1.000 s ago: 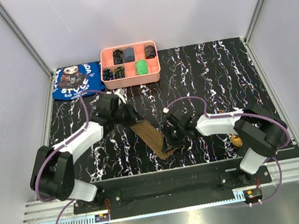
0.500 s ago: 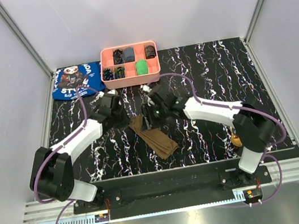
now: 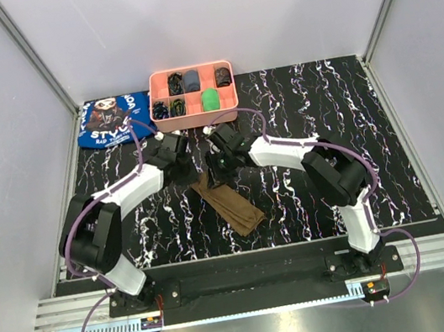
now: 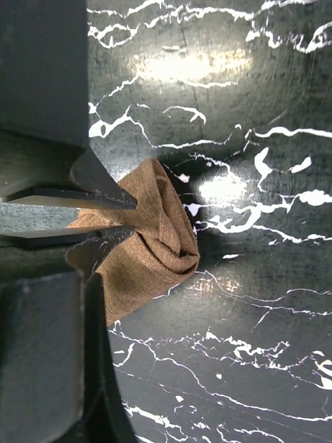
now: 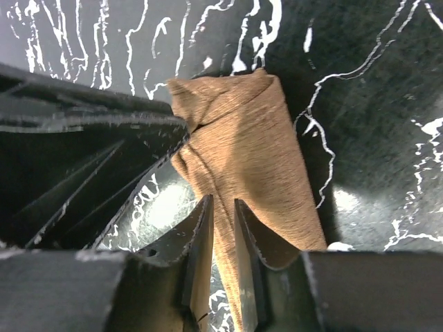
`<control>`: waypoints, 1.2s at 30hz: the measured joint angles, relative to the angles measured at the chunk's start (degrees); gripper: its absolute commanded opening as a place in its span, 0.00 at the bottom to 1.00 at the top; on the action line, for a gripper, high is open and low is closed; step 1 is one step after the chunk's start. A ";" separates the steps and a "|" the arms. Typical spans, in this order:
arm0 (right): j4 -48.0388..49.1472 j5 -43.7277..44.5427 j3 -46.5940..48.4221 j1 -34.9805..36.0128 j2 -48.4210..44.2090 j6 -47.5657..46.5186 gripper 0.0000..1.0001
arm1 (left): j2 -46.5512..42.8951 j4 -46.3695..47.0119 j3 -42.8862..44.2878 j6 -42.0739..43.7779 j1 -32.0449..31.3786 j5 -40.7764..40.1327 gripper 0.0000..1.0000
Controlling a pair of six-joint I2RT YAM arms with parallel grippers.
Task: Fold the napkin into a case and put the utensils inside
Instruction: Smooth out the smaller rectangle-folded napkin at the center of the board.
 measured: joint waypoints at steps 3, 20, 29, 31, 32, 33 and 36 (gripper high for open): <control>0.37 -0.81 0.00 -0.68 0.39 0.33 0.24 | 0.94 0.04 0.35 0.11 -0.44 -0.17 0.17; 7.21 -6.43 0.63 -1.18 4.26 3.98 0.09 | 2.25 0.07 0.66 0.11 -0.76 -1.05 0.02; 12.17 -9.81 0.63 -1.40 7.93 6.40 0.03 | 2.01 0.00 0.63 -0.74 -0.92 -0.11 0.00; 14.01 -11.32 0.33 -1.84 8.83 7.15 0.02 | 1.97 -0.04 0.63 -1.68 -0.70 0.11 0.00; 15.41 -12.44 -0.13 -2.21 9.18 7.69 0.02 | 1.97 -0.07 0.61 -2.45 -0.52 0.28 0.00; 17.05 -13.70 -0.81 -2.60 9.44 8.37 0.02 | 1.97 -0.07 0.57 -3.54 -0.35 0.44 0.00; 23.02 -17.66 -3.65 -3.98 10.01 10.95 0.02 | 1.97 0.50 0.20 -6.64 -0.20 0.90 0.00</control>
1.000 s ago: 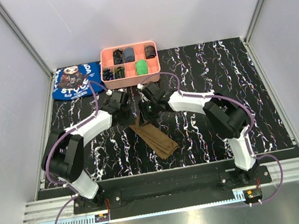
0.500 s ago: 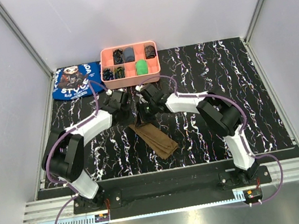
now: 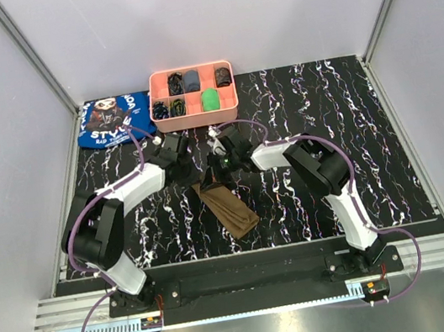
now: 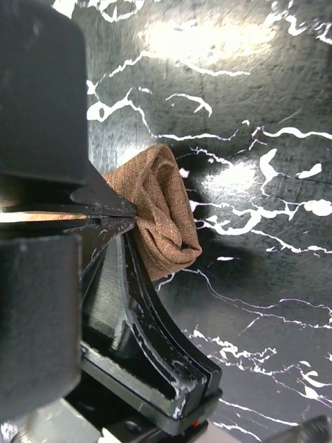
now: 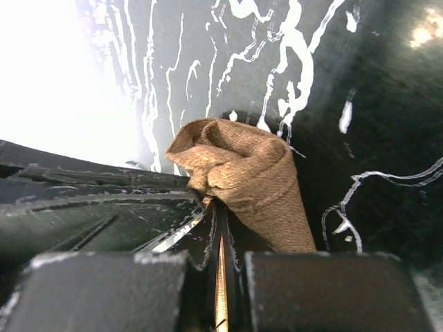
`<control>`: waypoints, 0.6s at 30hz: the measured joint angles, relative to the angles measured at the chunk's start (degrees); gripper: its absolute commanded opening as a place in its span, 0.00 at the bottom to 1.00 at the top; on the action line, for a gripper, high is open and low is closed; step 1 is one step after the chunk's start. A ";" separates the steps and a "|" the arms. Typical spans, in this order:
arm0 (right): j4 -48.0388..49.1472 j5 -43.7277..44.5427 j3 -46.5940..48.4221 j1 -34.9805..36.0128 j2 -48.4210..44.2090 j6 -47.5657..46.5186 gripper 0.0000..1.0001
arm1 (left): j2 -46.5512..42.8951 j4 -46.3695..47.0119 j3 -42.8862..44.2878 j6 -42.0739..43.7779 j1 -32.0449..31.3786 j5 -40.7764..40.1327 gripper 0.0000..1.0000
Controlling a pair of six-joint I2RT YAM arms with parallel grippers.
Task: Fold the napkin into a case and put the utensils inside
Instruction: Smooth out the smaller rectangle-folded napkin at the center of the board.
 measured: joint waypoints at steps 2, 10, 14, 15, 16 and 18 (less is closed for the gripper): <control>4.11 -1.95 -2.27 -0.76 0.04 1.79 0.03 | 0.24 0.26 0.00 -1.86 0.00 0.66 0.00; 7.82 -3.54 -6.93 -2.03 -2.05 2.58 0.04 | 0.09 5.95 -4.11 -6.27 -0.48 2.03 0.00; 8.02 -4.50 -8.20 -2.78 -3.21 3.04 0.04 | -2.60 6.84 -5.92 -6.38 -1.18 2.43 0.00; 8.17 -4.66 -8.22 -2.99 -3.23 3.19 0.04 | -3.26 6.93 -6.23 -6.40 -1.22 2.60 0.00; 8.37 -4.68 -8.20 -3.10 -3.23 3.28 0.04 | -3.69 7.13 -6.49 -6.40 -1.25 2.71 0.00; 8.74 -4.79 -8.13 -3.30 -3.23 3.63 0.03 | -4.11 7.45 -6.86 -6.43 -1.29 2.93 0.00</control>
